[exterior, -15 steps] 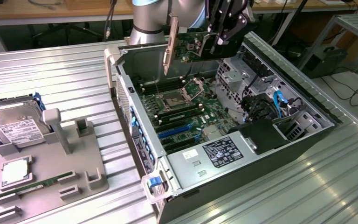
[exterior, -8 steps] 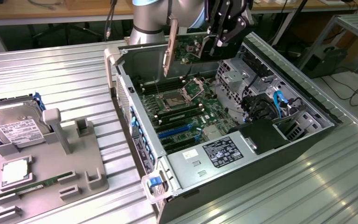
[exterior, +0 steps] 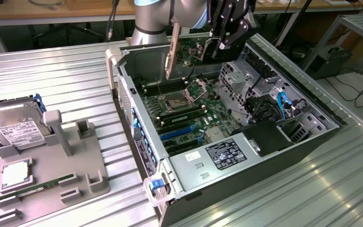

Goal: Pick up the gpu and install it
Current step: 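Insert the gpu into the slot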

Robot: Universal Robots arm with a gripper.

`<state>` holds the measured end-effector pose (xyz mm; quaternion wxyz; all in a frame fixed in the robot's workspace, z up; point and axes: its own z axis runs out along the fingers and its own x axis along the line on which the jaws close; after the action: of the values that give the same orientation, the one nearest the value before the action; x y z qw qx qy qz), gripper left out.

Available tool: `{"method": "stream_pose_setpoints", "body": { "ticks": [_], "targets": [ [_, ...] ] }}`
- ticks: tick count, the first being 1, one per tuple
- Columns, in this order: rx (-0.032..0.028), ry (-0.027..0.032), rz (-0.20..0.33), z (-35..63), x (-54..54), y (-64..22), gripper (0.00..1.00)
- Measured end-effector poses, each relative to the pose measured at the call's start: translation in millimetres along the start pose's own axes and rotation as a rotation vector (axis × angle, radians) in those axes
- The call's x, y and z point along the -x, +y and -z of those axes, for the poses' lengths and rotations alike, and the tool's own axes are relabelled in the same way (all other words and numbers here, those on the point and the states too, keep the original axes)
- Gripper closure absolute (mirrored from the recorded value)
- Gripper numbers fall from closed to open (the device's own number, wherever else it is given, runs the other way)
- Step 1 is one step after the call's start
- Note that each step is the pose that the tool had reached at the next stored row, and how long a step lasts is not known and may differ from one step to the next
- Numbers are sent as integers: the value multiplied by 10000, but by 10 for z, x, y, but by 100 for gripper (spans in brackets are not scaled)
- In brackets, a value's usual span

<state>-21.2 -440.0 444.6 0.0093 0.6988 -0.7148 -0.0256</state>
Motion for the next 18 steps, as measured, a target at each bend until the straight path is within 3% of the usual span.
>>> {"method": "stream_pose_setpoints", "body": {
  "ticks": [18],
  "targets": [
    [0, 0, 3, -104, -2, -5, 73]
  ]
}}
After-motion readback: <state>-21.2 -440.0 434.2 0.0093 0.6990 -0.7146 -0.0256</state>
